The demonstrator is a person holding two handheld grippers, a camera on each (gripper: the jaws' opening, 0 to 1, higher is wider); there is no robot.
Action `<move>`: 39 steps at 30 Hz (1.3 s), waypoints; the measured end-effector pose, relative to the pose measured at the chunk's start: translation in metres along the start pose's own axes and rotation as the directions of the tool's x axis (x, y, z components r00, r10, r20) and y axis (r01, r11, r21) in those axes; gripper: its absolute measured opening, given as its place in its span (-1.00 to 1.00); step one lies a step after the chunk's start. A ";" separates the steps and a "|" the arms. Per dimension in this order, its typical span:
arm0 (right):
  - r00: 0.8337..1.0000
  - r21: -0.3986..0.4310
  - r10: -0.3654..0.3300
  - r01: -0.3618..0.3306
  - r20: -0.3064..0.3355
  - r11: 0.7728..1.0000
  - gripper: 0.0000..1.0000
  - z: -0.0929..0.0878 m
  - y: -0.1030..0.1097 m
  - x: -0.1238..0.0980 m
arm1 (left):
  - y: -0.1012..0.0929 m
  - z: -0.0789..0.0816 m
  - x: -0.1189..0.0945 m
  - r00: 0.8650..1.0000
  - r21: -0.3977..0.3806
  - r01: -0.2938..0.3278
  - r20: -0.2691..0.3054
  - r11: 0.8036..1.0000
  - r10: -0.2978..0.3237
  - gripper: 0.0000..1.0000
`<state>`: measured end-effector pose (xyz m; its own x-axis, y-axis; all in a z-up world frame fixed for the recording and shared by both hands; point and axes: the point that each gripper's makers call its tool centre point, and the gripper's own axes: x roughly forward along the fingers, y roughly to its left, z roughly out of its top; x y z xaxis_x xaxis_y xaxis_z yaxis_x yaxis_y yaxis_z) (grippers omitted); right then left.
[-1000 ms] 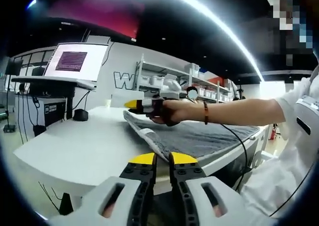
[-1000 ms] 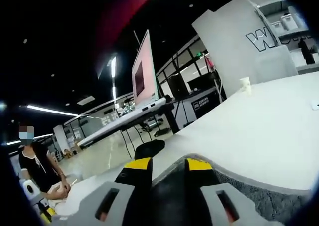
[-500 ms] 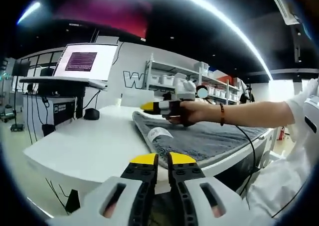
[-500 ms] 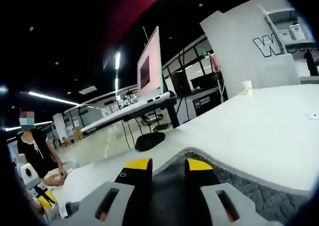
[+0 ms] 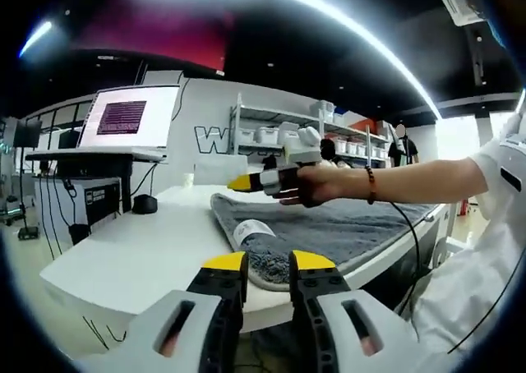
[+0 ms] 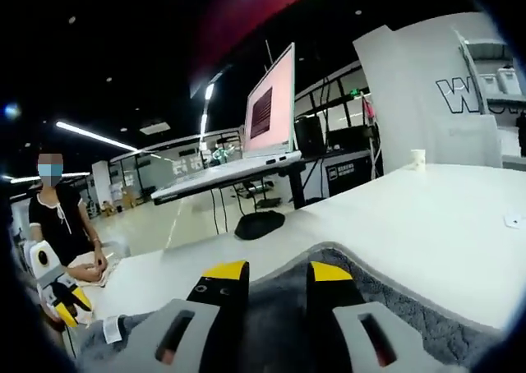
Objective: Open the folded towel by lifting each exposed corner and separating the folded layers until the towel lies flat within the target outline without major curled edges
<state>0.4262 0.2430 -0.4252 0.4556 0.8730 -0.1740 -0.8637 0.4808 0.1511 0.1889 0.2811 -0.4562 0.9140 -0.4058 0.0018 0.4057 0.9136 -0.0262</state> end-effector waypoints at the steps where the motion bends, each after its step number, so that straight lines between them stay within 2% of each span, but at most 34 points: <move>1: 1.000 -0.002 0.001 -0.001 -0.007 1.000 -0.48 -0.002 0.001 -0.002 | 0.000 0.001 0.000 1.000 -0.012 0.005 0.007 1.000 -0.005 -0.62; 4: 1.000 -0.009 0.017 -0.018 -0.007 1.000 -0.51 -0.005 0.006 -0.009 | 0.000 0.002 -0.002 1.000 -0.020 0.008 0.009 1.000 -0.008 -0.60; 9: 0.999 -0.047 0.010 -0.012 -0.035 0.999 -0.39 -0.012 0.008 -0.018 | -0.004 0.002 0.003 1.000 -0.020 0.015 -0.006 1.000 -0.015 -0.53; 12: 0.998 -0.066 0.010 -0.014 -0.060 0.998 -0.39 -0.021 0.009 -0.027 | -0.014 0.006 0.006 0.999 -0.009 0.048 -0.006 0.999 -0.048 -0.53; 17: 0.998 -0.070 0.026 -0.030 -0.055 0.997 -0.33 -0.022 0.018 -0.040 | -0.022 0.012 0.010 0.998 -0.010 0.068 0.010 0.998 -0.068 -0.48; 23: 0.998 -0.070 0.027 -0.031 -0.060 0.997 -0.30 -0.022 0.018 -0.050 | -0.035 0.016 0.017 0.994 -0.010 0.105 0.013 0.994 -0.105 -0.44; 26: 0.997 -0.113 0.027 -0.035 -0.073 0.993 -0.26 -0.025 0.021 -0.061 | -0.042 0.018 0.023 0.992 -0.014 0.127 0.014 0.992 -0.127 -0.43; 31: 0.999 -0.097 0.036 -0.039 -0.029 0.995 -0.27 -0.021 0.022 -0.079 | -0.054 0.019 0.029 0.988 -0.003 0.156 0.003 0.988 -0.156 -0.41; 33: 0.999 -0.101 0.026 -0.028 -0.023 0.995 -0.26 -0.021 0.019 -0.087 | -0.056 0.021 0.031 0.990 0.025 0.144 0.002 0.989 -0.144 -0.42; 37: 0.999 -0.068 0.019 -0.017 0.027 0.998 -0.24 -0.018 0.013 -0.106 | -0.061 0.022 0.033 0.986 0.004 0.166 0.003 0.986 -0.166 -0.39; 39: 0.999 -0.077 0.010 -0.007 0.047 0.997 -0.24 -0.016 0.011 -0.115 | -0.063 0.022 0.035 0.986 0.007 0.164 0.001 0.986 -0.164 -0.37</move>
<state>0.3612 0.1466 -0.4187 0.4562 0.8808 -0.1268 -0.8808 0.4673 0.0769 0.1959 0.2097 -0.4327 0.8351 -0.5500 0.0072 0.5500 0.8349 -0.0188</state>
